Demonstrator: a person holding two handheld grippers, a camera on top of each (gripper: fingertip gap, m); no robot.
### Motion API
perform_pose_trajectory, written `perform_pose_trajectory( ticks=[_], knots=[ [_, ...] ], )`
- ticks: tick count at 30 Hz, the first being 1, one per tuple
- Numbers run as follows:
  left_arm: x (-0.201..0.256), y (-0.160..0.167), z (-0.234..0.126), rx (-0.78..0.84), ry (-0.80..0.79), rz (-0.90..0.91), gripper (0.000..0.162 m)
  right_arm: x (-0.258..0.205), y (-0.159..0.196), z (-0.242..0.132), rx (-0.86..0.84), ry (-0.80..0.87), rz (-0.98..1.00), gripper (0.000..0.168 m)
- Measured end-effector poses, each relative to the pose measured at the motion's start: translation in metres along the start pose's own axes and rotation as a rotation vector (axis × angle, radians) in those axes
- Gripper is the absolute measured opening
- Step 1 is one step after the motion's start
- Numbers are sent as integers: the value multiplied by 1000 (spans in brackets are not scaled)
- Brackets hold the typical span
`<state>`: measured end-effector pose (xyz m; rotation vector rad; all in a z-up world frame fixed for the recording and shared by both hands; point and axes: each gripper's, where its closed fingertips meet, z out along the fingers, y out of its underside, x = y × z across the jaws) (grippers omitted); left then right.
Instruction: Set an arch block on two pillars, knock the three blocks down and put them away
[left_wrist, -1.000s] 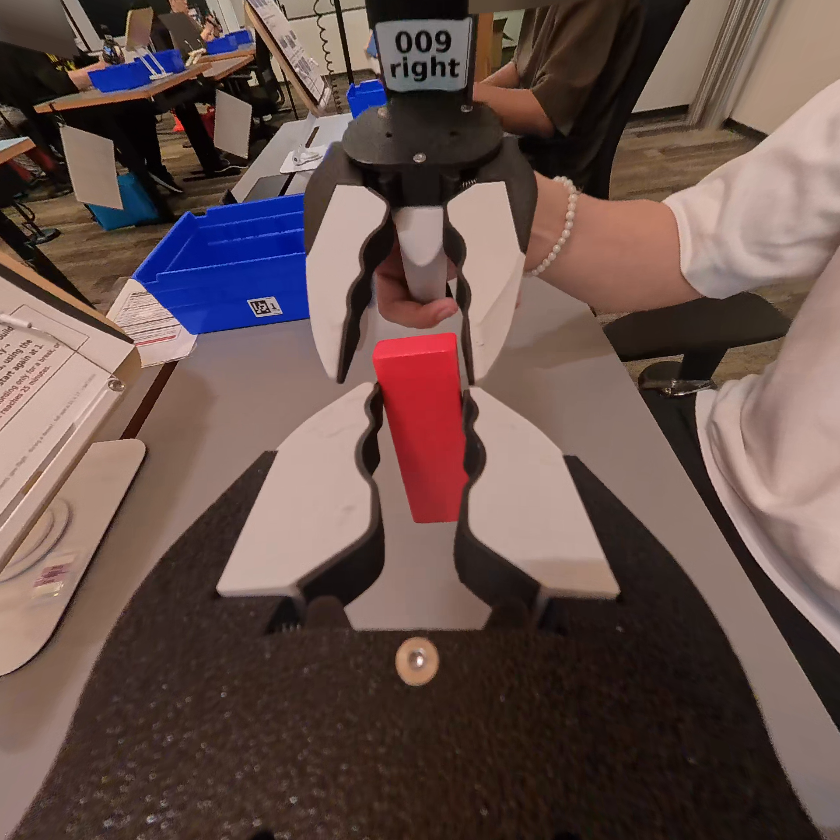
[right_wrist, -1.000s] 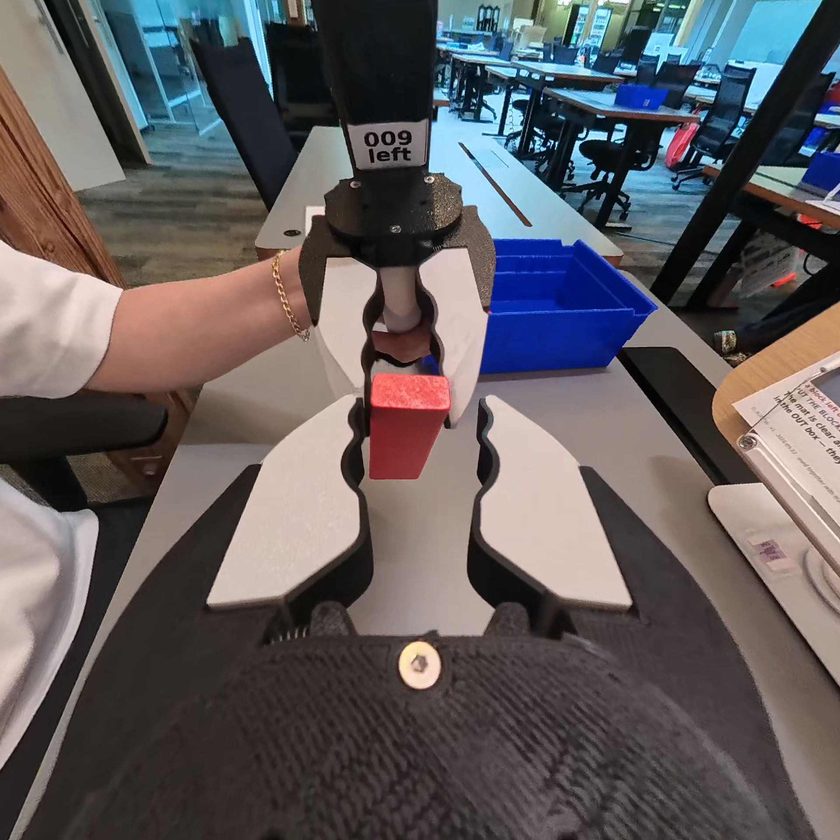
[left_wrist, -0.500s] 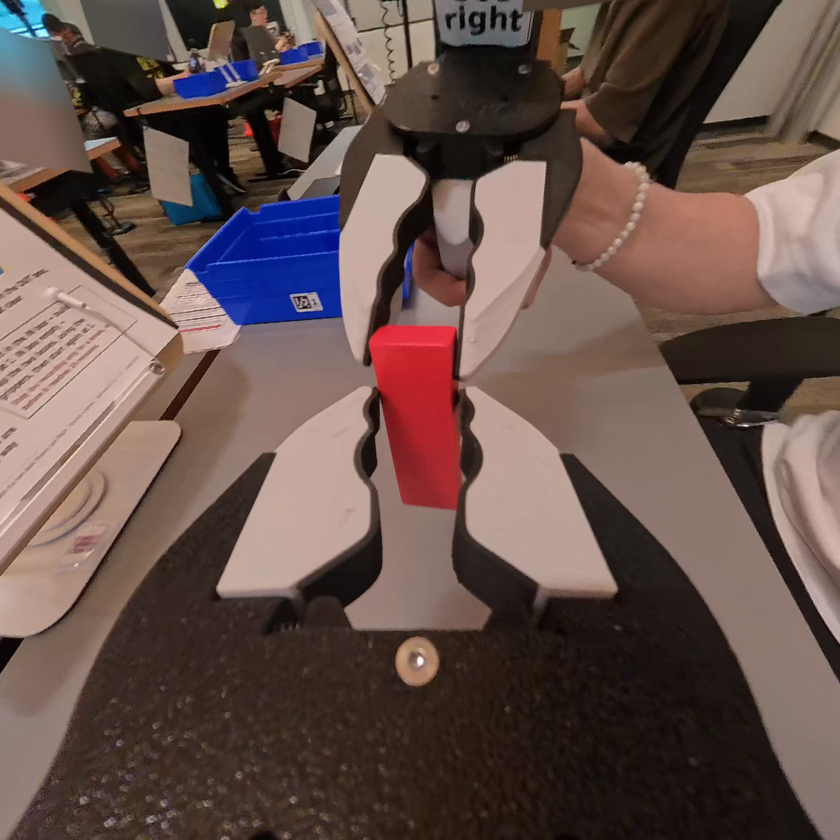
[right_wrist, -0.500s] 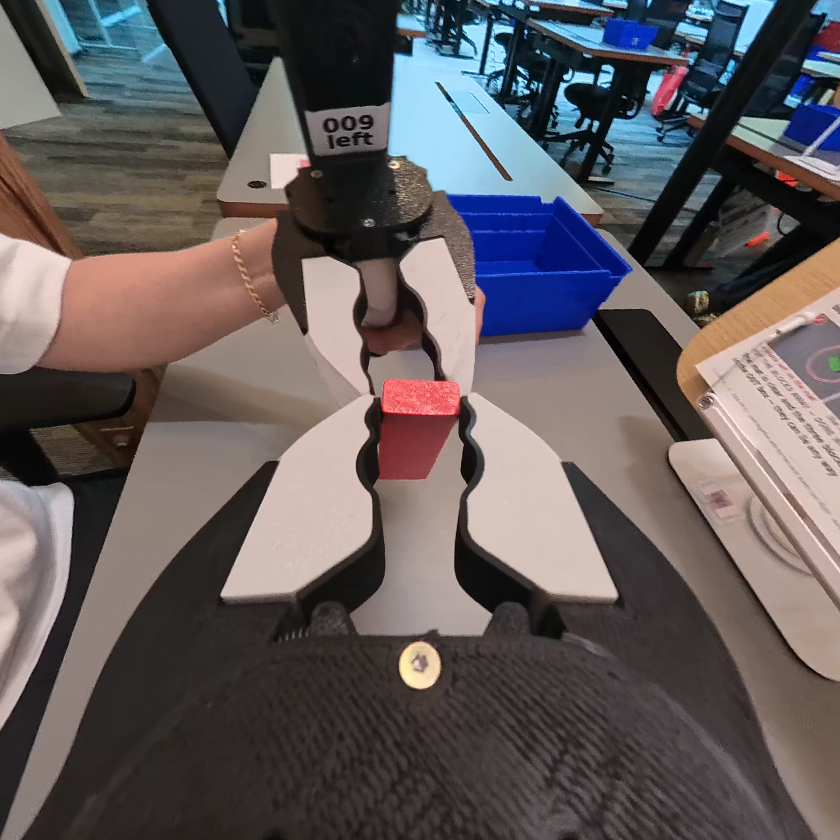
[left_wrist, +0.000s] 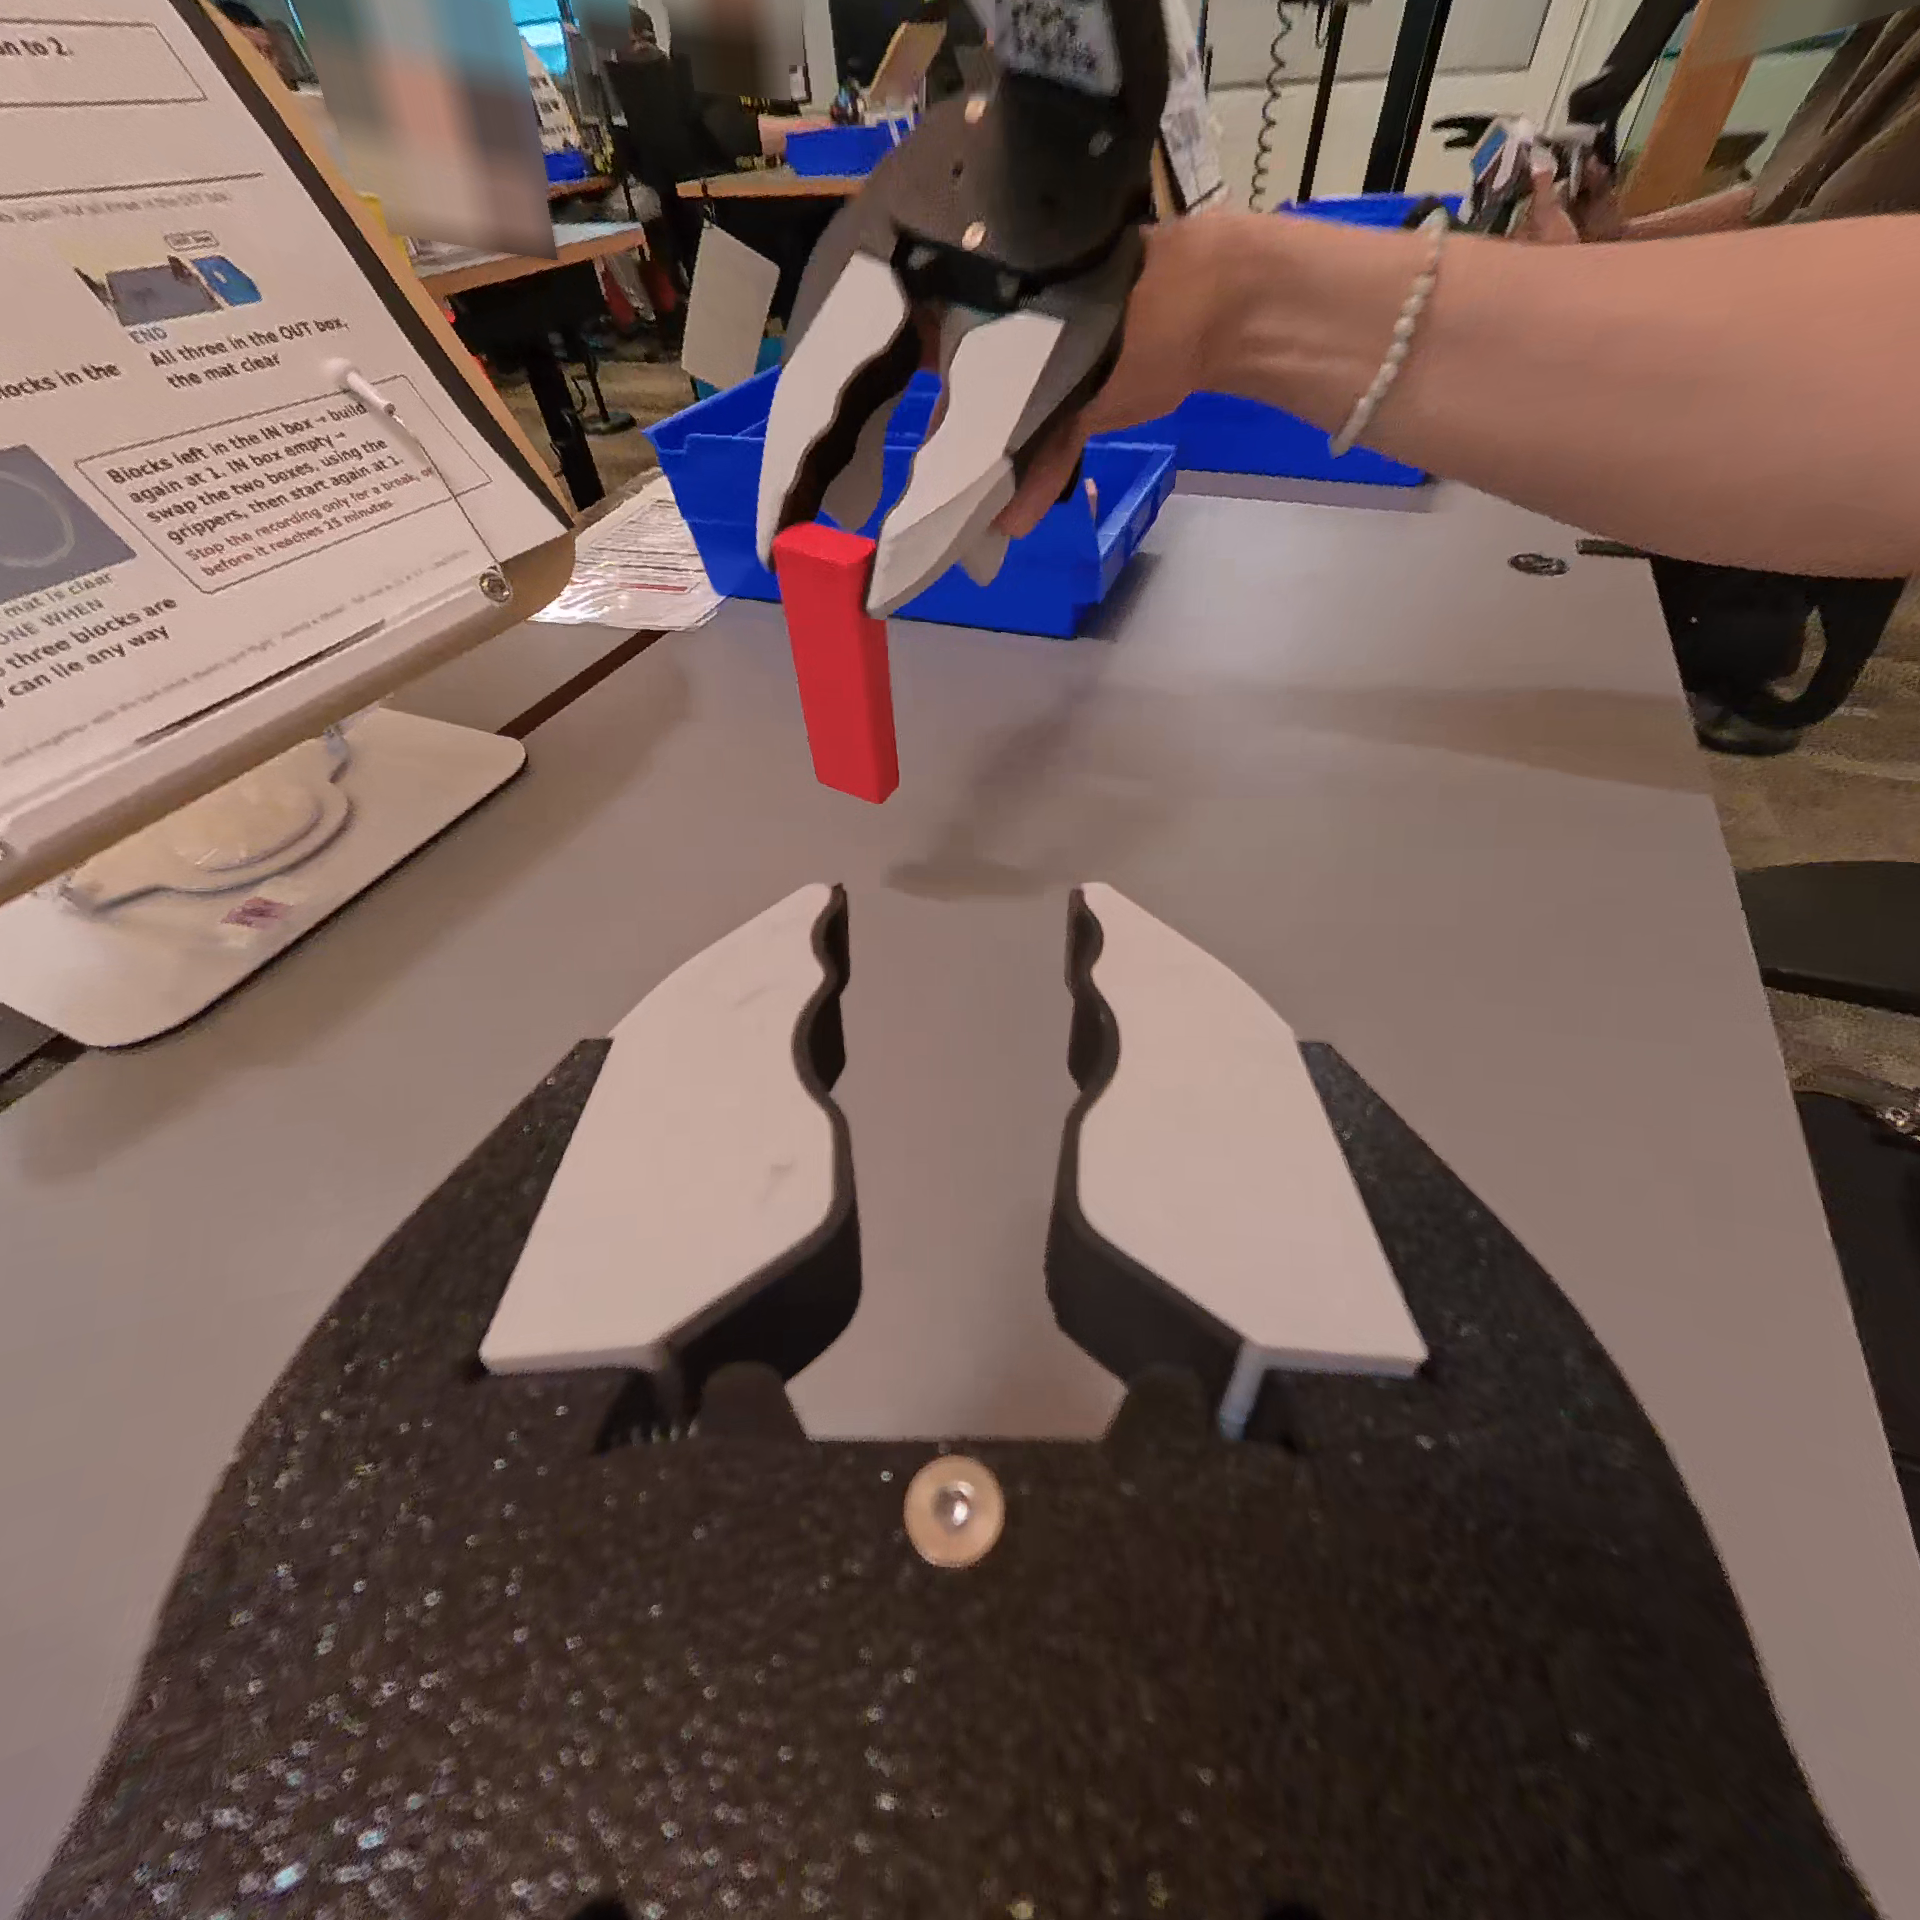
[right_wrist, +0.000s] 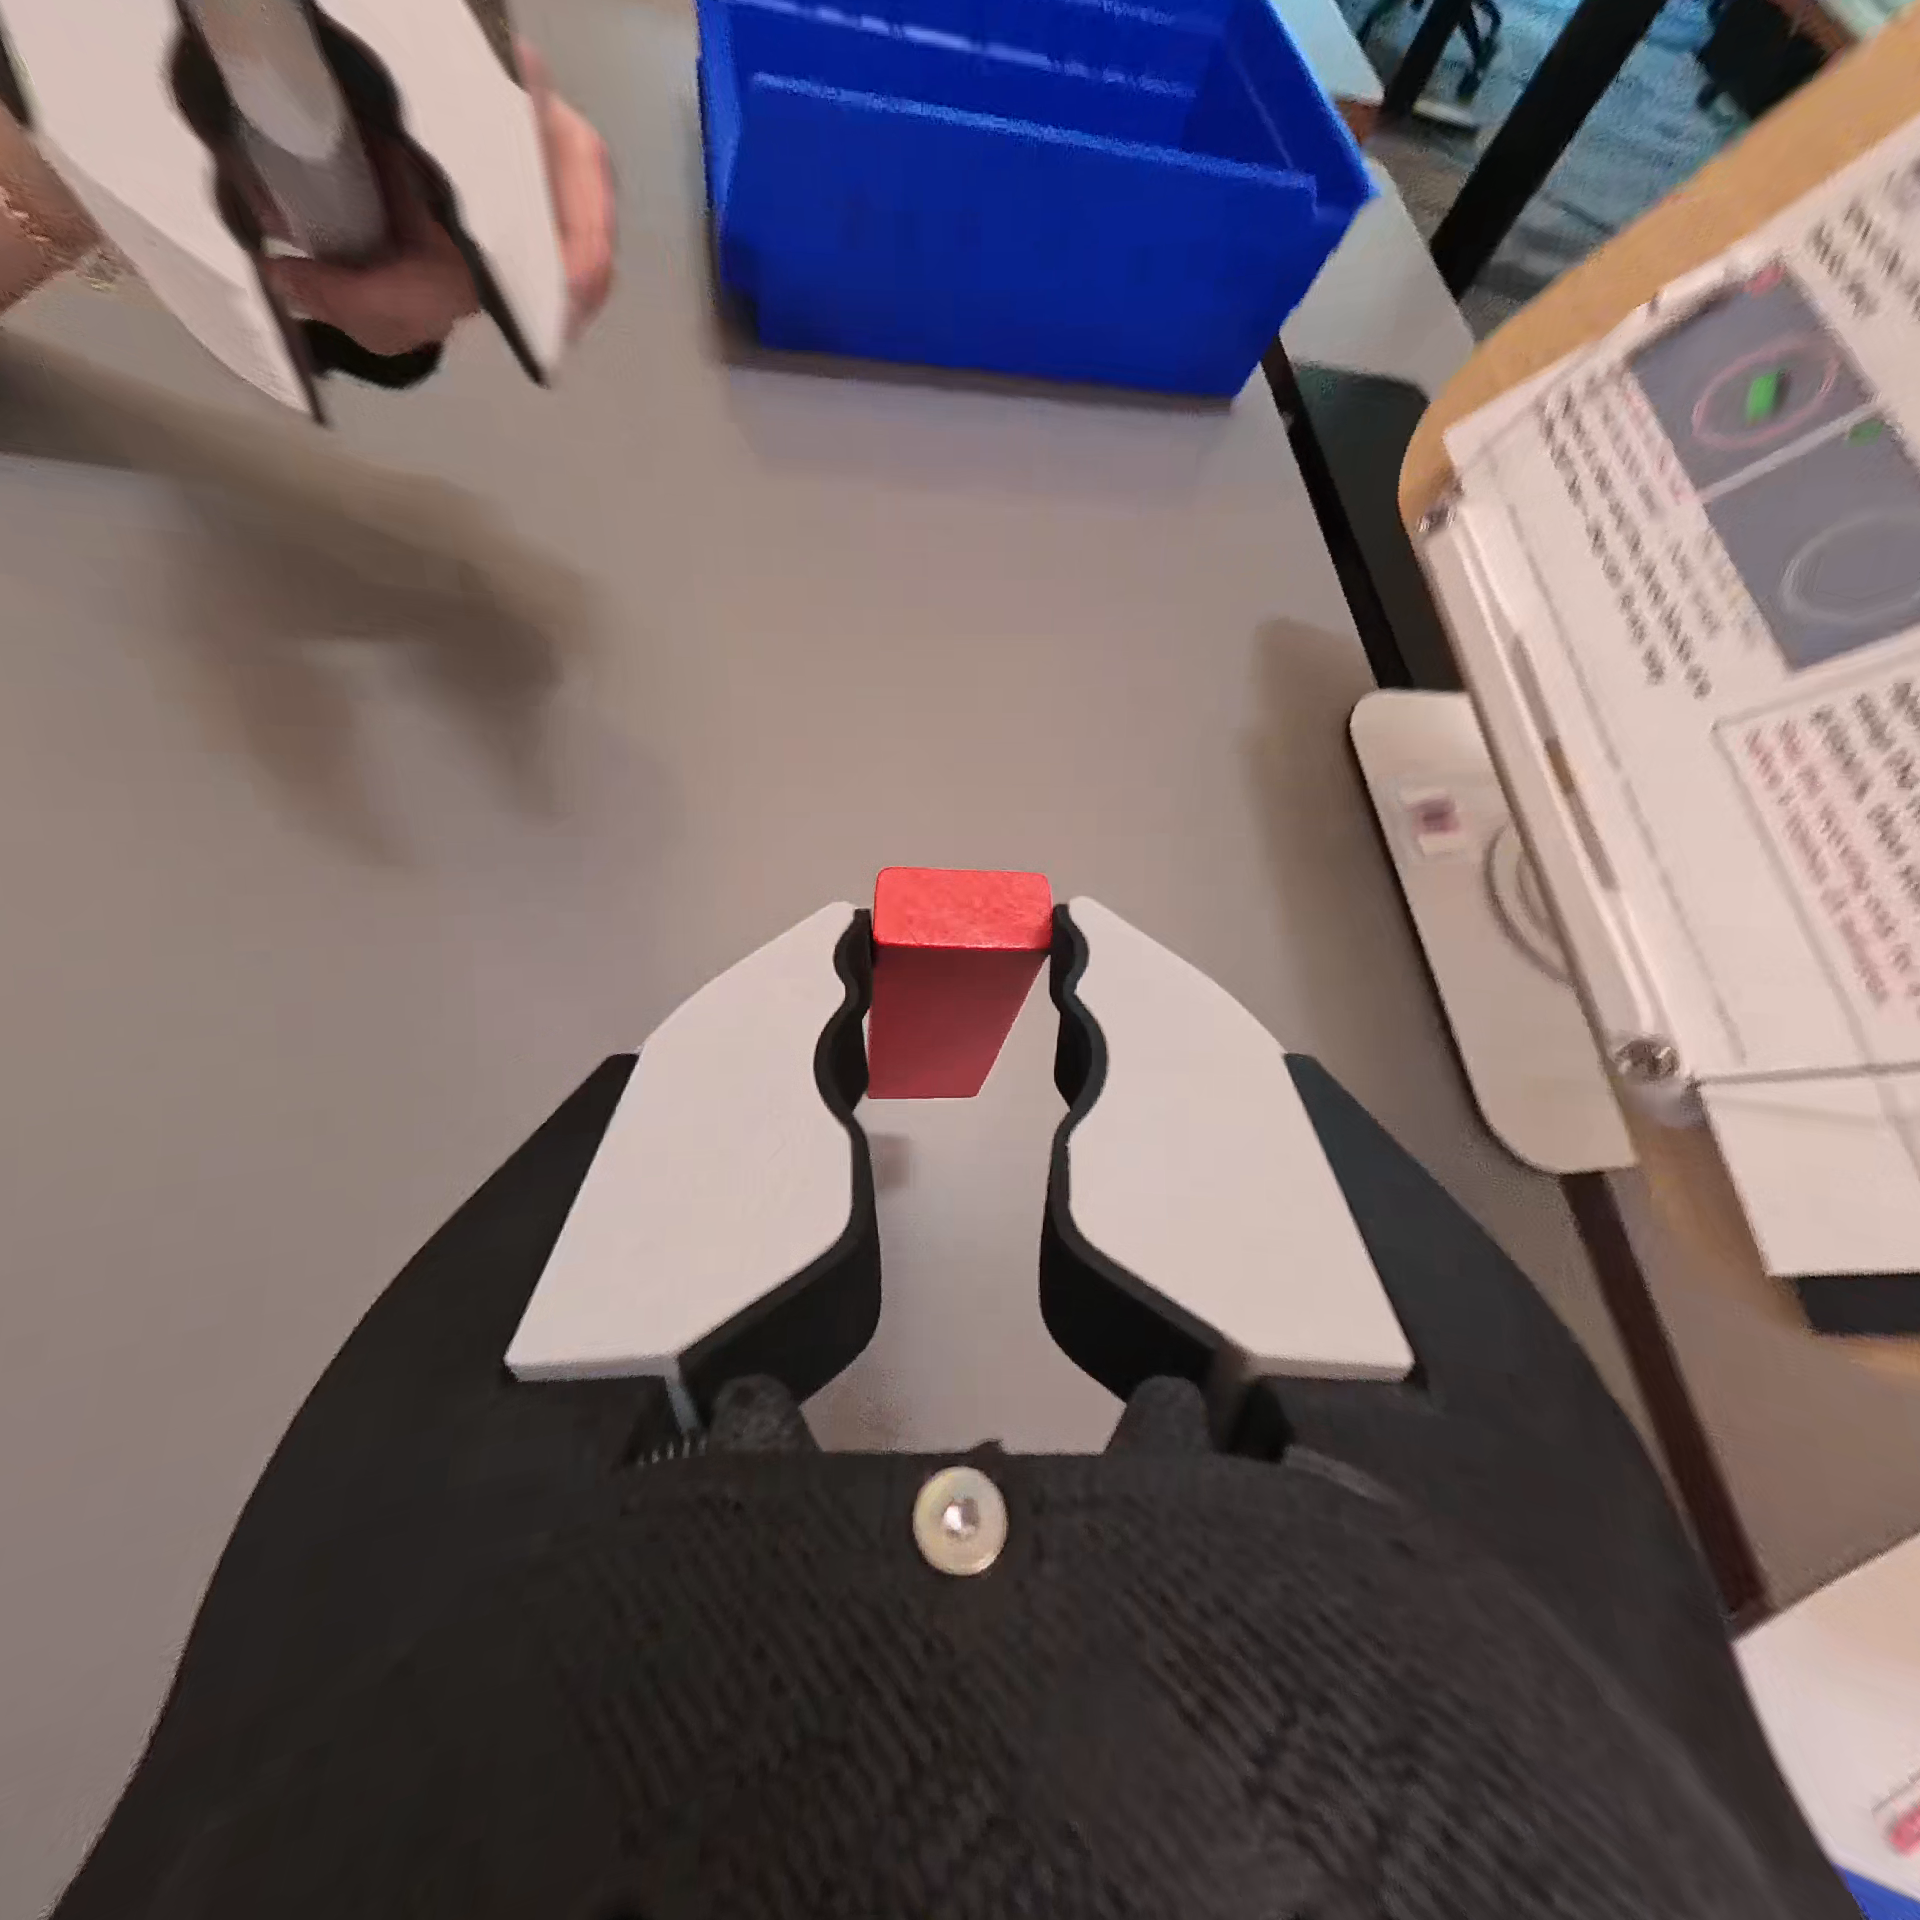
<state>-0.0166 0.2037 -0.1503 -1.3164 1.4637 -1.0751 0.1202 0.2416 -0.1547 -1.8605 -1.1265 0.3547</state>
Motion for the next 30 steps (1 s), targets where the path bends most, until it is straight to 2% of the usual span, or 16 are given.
perform_pose_trajectory(
  ticks=[6,30],
  knots=[
    [14,10,-6,19,14,-24,39,10,35,15,32,14,107,33],
    [23,-1,-17,66,65,-5,36,3,47,36,-2,-57,66,33]
  ],
)
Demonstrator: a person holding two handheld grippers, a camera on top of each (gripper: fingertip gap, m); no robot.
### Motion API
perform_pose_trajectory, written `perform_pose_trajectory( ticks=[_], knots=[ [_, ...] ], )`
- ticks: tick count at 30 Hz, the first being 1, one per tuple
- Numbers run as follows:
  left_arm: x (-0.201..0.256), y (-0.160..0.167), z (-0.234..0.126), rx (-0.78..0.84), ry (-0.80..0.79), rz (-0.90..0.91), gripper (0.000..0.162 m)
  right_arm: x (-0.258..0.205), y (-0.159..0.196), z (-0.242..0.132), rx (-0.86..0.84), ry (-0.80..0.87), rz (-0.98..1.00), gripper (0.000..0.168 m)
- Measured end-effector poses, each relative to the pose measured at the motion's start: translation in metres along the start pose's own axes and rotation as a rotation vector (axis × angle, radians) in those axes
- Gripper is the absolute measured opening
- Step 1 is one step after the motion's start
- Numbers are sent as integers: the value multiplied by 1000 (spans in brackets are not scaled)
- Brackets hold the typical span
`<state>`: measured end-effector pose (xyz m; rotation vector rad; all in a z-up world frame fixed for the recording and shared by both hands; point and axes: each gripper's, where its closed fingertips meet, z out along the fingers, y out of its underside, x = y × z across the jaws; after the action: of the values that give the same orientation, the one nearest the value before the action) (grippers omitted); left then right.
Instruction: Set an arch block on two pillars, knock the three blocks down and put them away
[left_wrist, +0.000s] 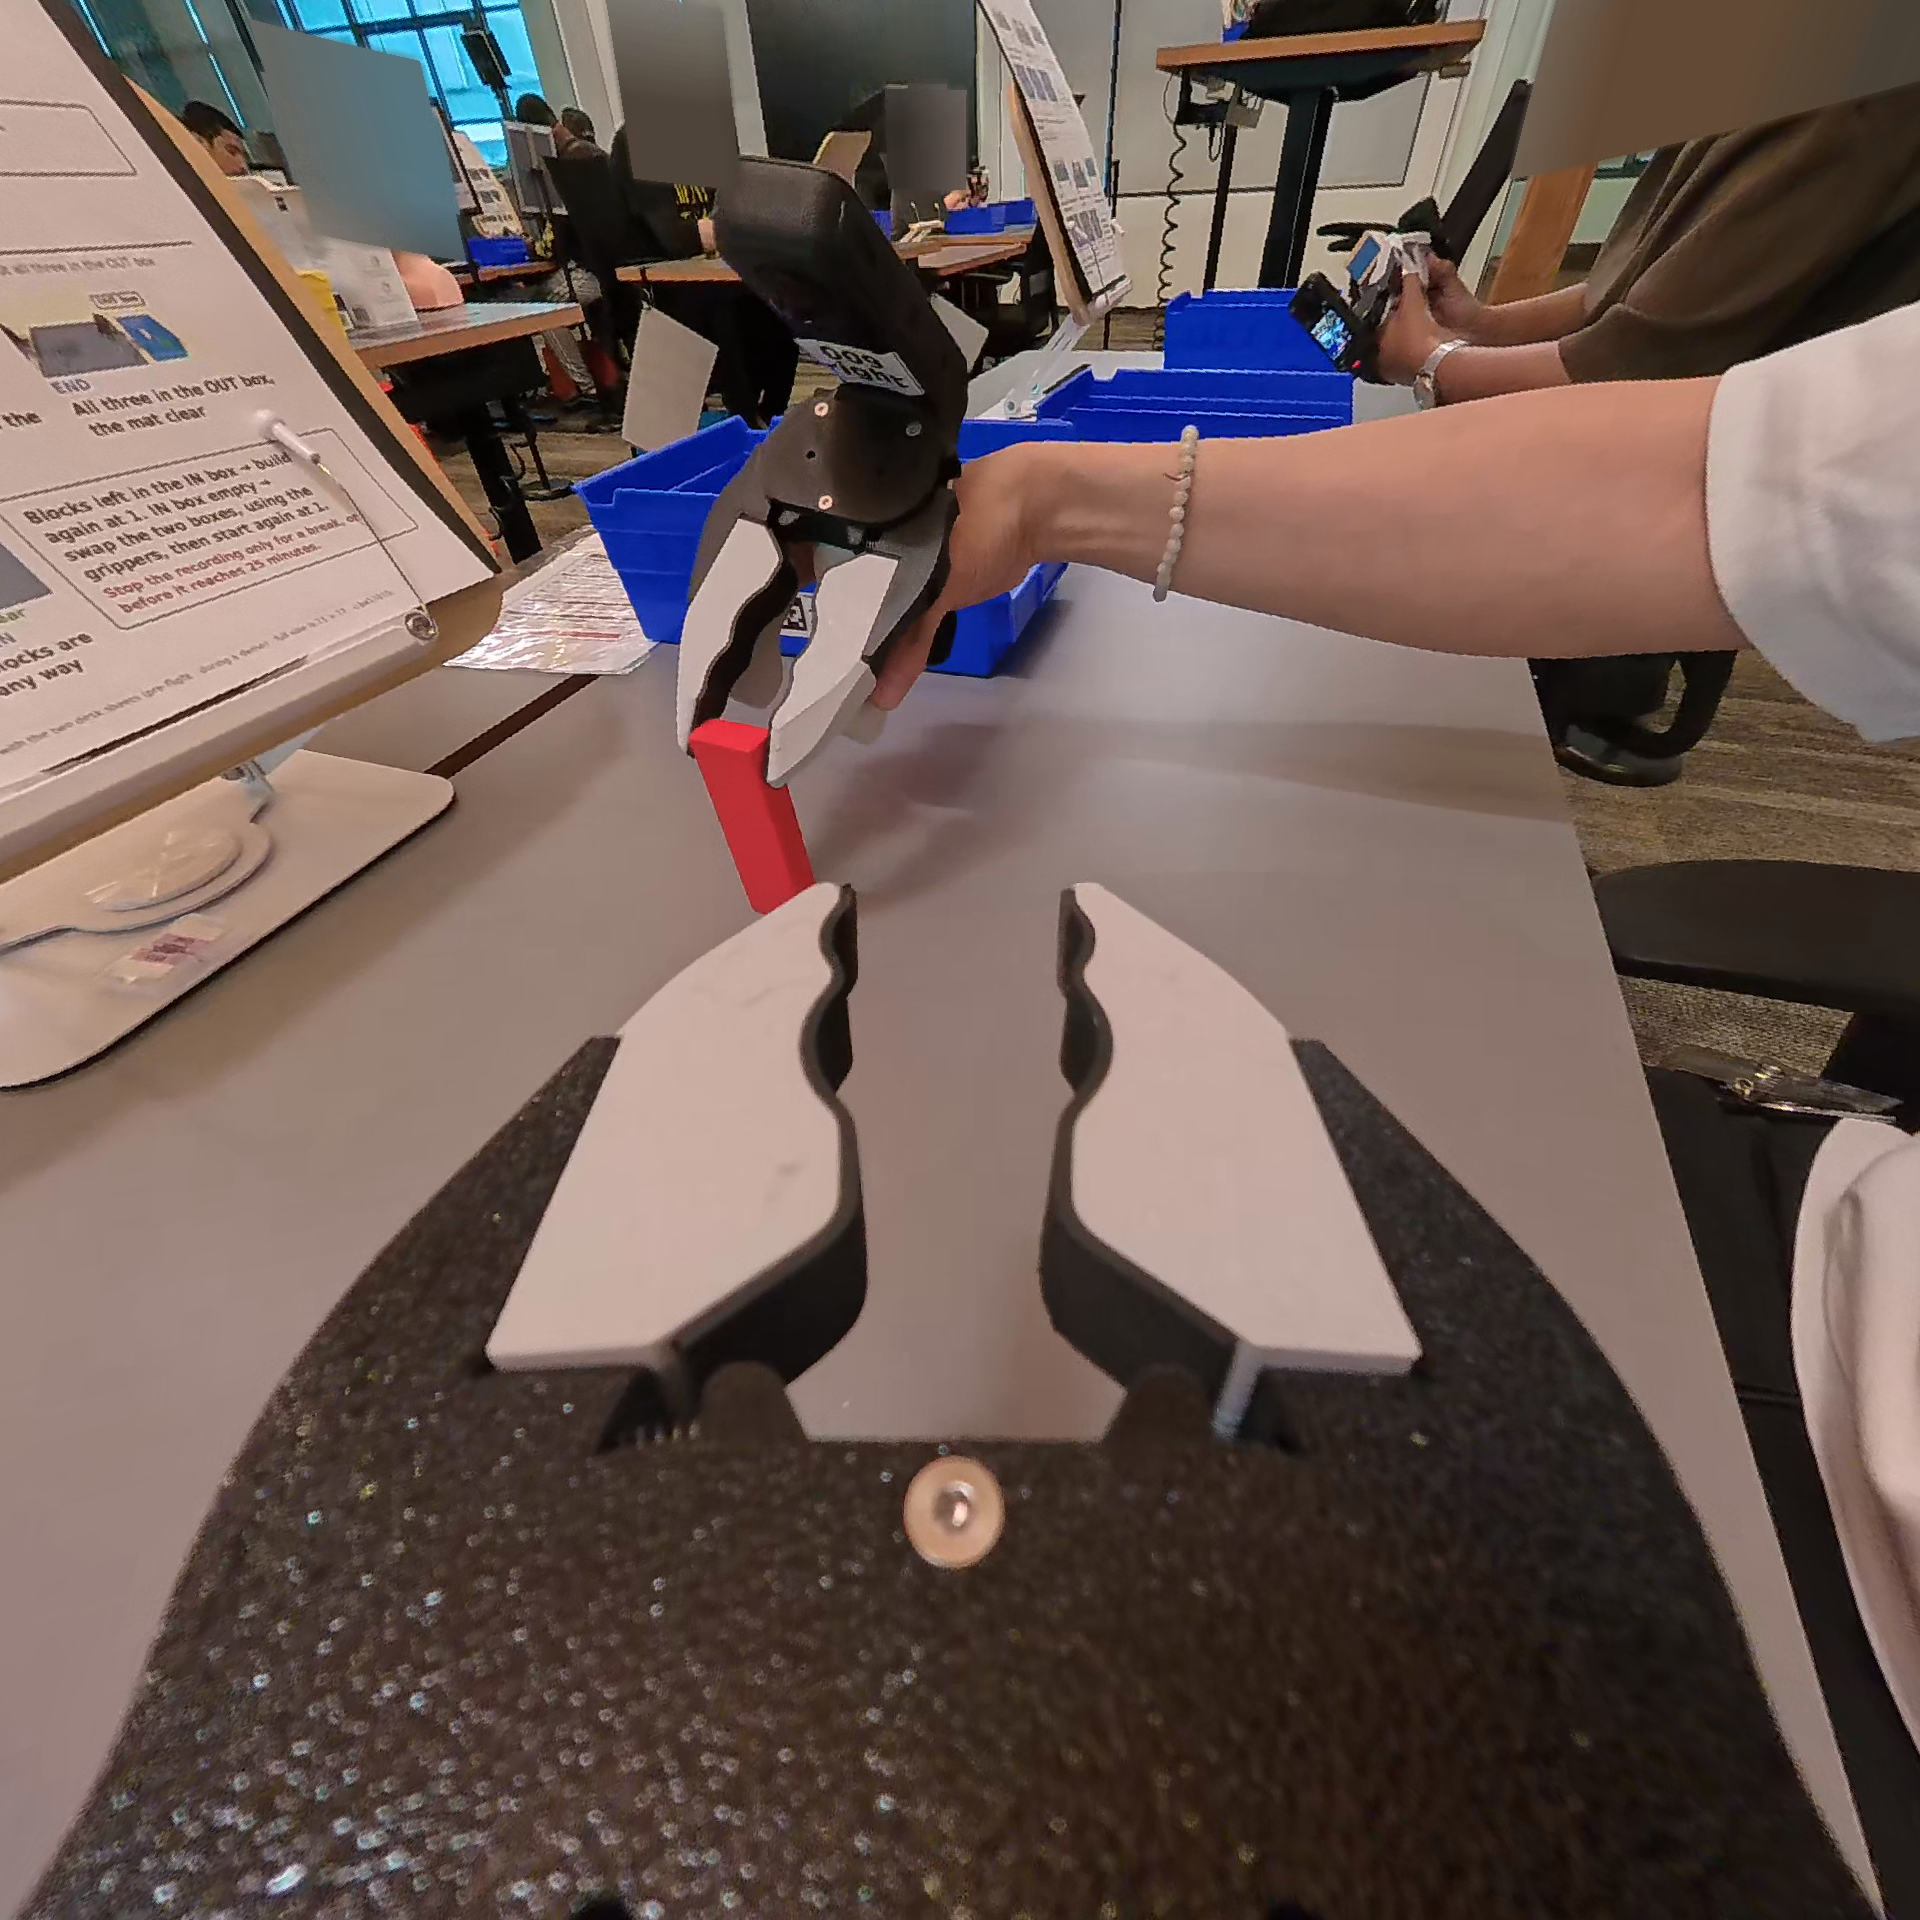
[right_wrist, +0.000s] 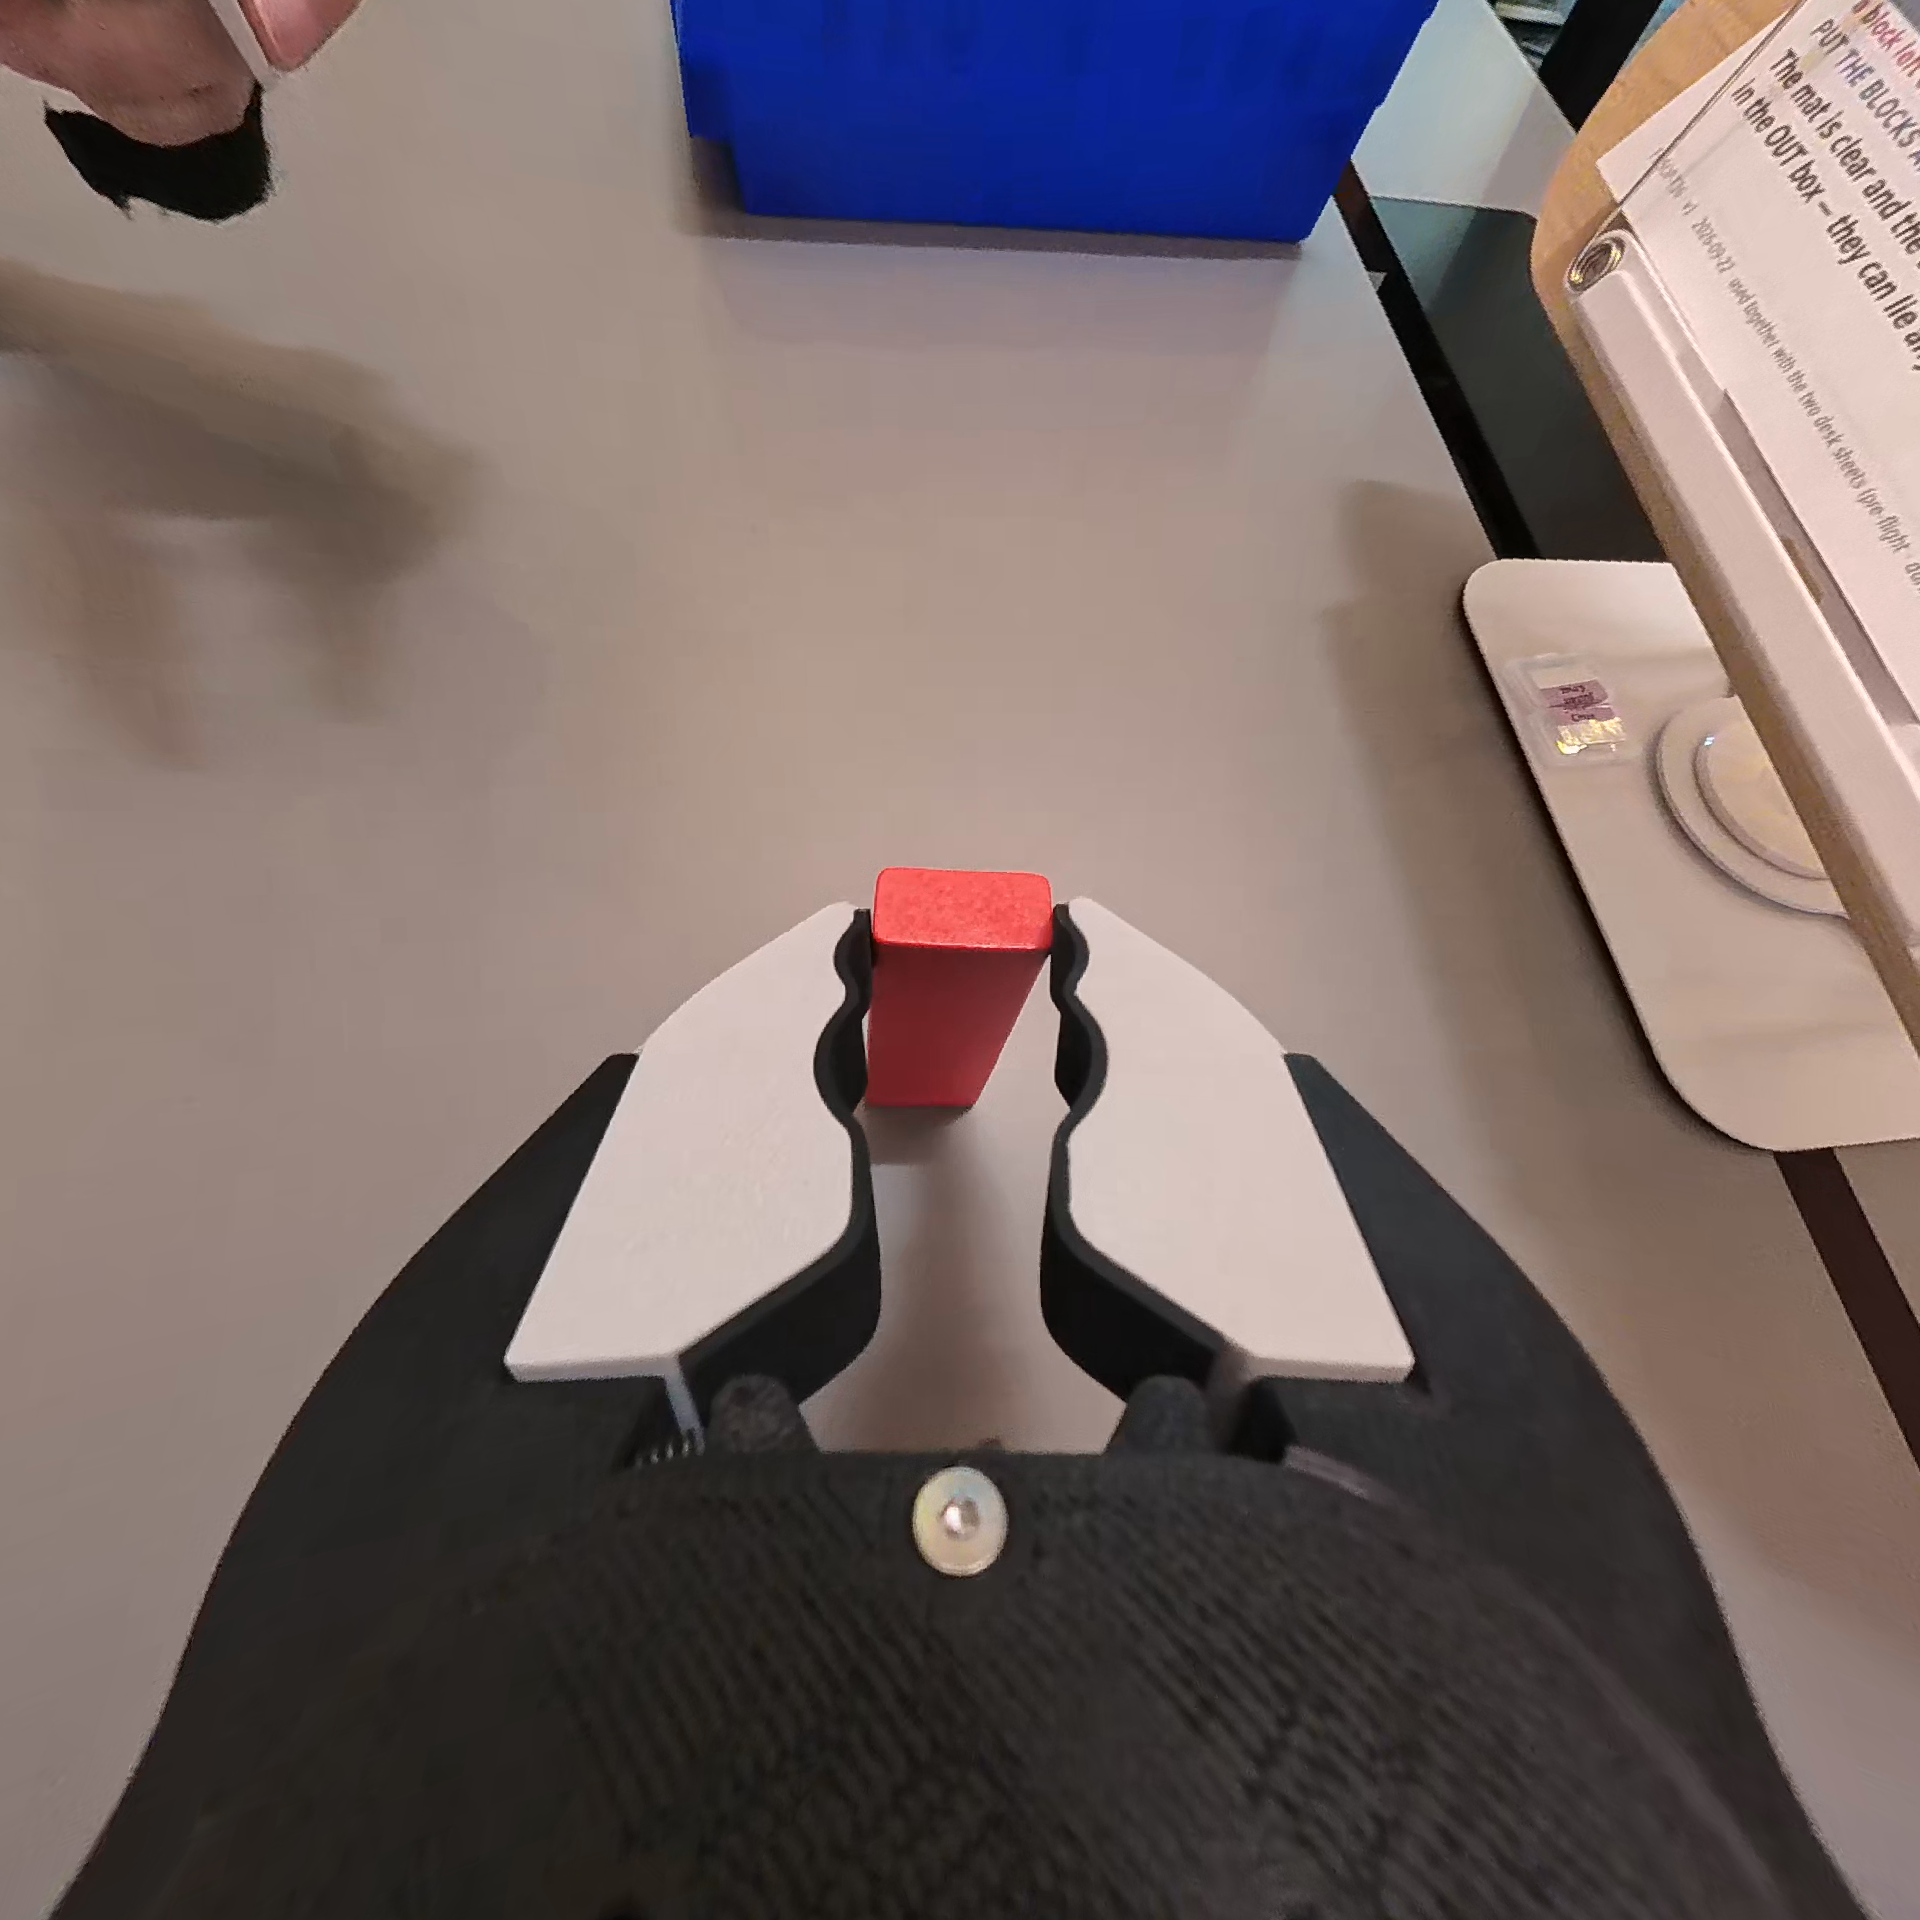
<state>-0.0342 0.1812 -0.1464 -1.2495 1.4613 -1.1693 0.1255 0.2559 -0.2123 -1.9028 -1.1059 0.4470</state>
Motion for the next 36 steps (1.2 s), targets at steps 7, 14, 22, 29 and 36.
perform_pose_trajectory(
  ticks=[7,14,22,29,36],
  knots=[
    [1,0,-1,1,-4,-4,36,2,2,-2,-12,-2,17,34],
    [2,-1,-1,2,-1,-2,36,4,4,-4,-30,0,21,34],
    [3,-1,0,3,7,-3,37,4,4,-3,-39,-4,37,45],
    [4,-1,-1,5,8,-3,36,1,-2,-7,-22,-14,51,58],
    [-1,-6,-9,26,-11,-9,36,4,-36,-38,106,110,67,82]
  ],
)
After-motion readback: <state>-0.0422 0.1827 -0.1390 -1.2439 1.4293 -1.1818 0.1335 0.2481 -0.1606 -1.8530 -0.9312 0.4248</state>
